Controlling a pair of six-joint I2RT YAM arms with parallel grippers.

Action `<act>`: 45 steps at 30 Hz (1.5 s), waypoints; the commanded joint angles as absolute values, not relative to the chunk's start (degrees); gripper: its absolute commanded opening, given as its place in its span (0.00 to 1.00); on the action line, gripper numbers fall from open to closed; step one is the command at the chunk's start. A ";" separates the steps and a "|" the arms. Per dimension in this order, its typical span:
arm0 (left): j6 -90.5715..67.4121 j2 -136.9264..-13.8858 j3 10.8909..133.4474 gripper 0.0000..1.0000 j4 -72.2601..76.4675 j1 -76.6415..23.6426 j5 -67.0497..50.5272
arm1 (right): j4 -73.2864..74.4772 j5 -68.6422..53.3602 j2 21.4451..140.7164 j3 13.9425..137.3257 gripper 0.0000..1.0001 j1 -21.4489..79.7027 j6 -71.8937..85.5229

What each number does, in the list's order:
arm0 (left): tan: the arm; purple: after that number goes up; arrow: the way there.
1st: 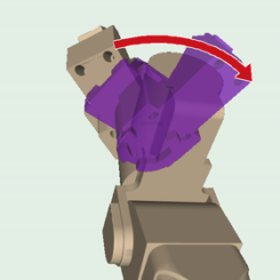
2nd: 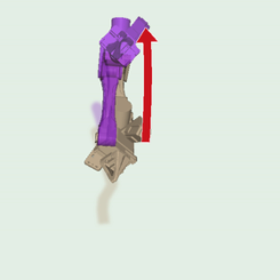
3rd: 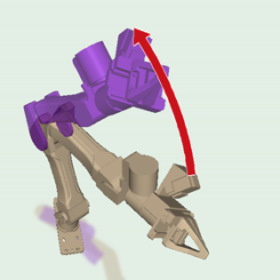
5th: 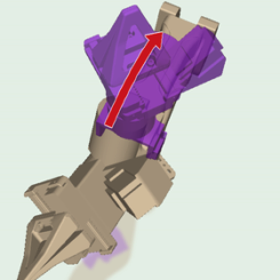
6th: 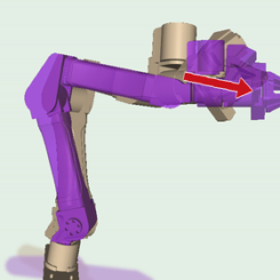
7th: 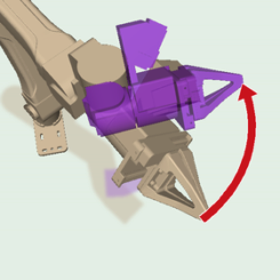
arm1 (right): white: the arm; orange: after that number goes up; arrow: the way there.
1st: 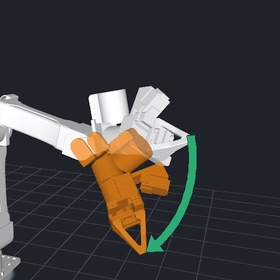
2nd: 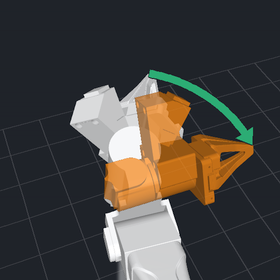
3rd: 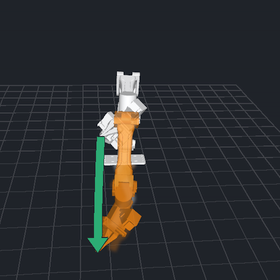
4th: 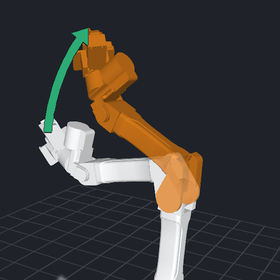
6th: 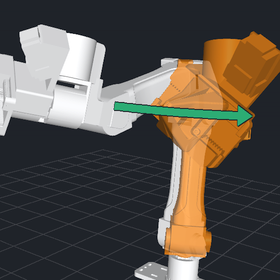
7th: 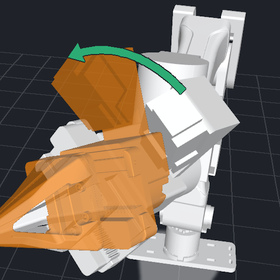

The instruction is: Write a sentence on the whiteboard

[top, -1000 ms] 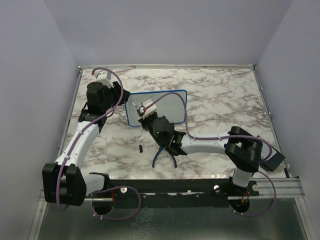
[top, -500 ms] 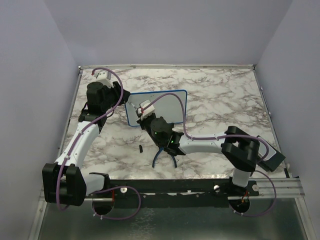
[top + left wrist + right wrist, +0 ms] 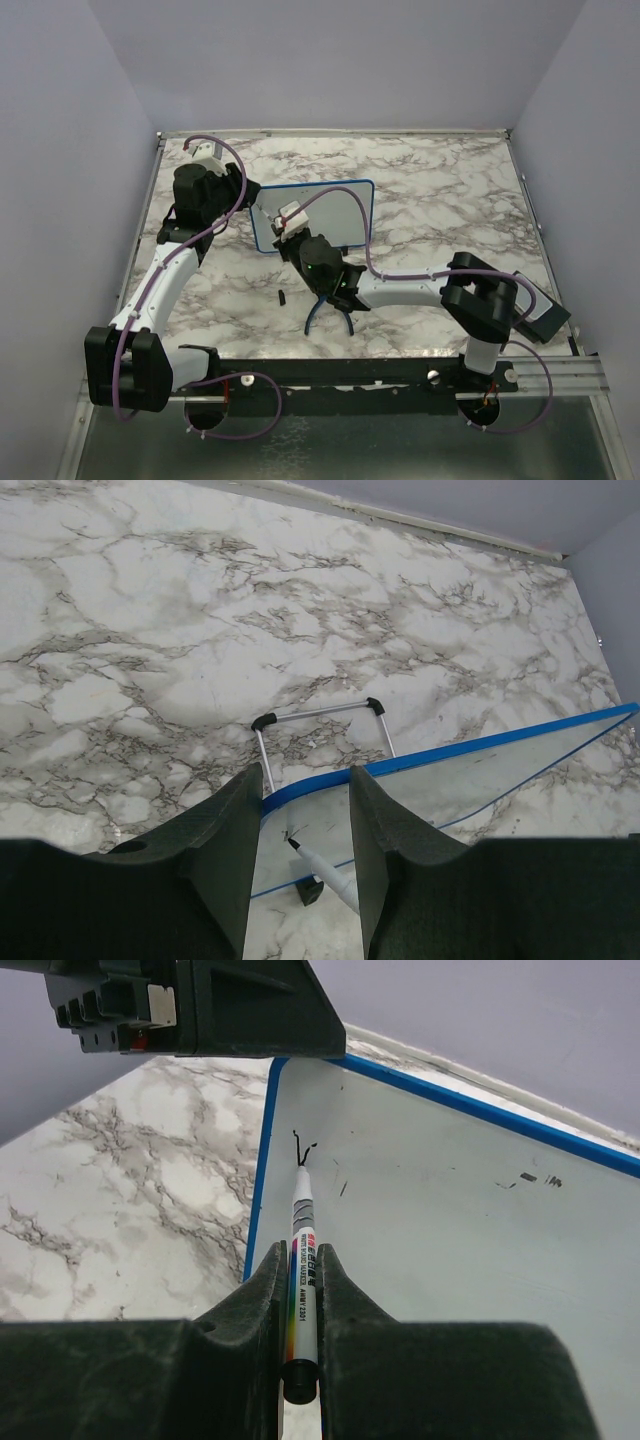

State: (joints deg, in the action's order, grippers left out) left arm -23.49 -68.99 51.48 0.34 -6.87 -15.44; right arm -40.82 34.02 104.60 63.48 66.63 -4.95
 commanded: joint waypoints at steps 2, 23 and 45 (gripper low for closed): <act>-23.29 -68.12 50.54 0.40 -0.26 -7.11 -17.62 | -39.36 34.59 106.60 64.07 0.01 66.32 -3.59; -23.21 -68.09 50.61 0.40 -0.29 -7.06 -17.40 | -41.30 29.71 103.54 61.79 0.01 66.65 -3.58; -23.12 -68.18 50.54 0.40 -0.43 -7.08 -17.30 | -42.92 36.86 100.85 60.09 0.01 66.63 -6.24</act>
